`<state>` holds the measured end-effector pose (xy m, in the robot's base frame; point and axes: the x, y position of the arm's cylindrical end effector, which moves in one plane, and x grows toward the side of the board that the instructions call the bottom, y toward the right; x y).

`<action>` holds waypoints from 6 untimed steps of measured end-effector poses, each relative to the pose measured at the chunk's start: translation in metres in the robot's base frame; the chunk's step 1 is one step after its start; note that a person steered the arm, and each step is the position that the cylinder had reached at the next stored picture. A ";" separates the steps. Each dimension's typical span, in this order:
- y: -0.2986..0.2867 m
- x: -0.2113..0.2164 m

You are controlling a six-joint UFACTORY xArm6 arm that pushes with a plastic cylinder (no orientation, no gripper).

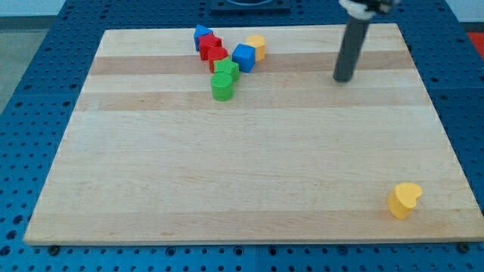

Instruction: Place the hexagon diagonal top left to the heart

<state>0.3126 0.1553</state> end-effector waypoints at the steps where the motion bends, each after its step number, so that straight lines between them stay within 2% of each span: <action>1: -0.007 -0.070; 2: -0.056 -0.107; 3: -0.121 -0.109; 4: -0.162 -0.109; 6: -0.137 -0.072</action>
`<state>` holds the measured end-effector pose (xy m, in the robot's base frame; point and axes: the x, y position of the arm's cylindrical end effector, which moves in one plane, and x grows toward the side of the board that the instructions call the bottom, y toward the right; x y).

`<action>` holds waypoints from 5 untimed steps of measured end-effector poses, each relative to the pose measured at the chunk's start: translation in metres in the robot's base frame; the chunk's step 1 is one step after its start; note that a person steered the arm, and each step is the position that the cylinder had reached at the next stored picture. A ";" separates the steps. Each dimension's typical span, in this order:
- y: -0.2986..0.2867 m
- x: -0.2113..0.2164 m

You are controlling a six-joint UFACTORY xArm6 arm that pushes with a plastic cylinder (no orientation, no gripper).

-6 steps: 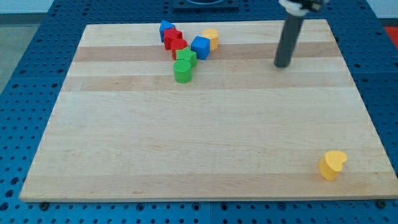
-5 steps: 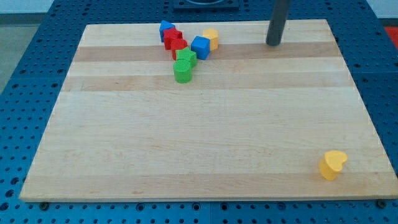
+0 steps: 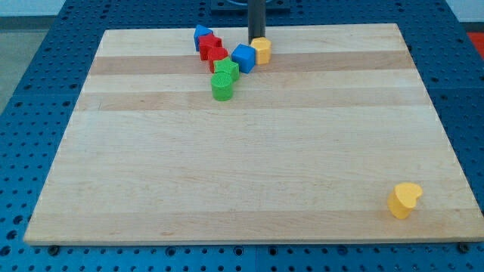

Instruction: Place the hexagon diagonal top left to the heart

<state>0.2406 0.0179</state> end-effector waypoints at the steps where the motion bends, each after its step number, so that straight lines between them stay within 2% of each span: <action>1: 0.003 0.011; 3: 0.003 0.068; 4: 0.002 0.112; 5: 0.019 0.142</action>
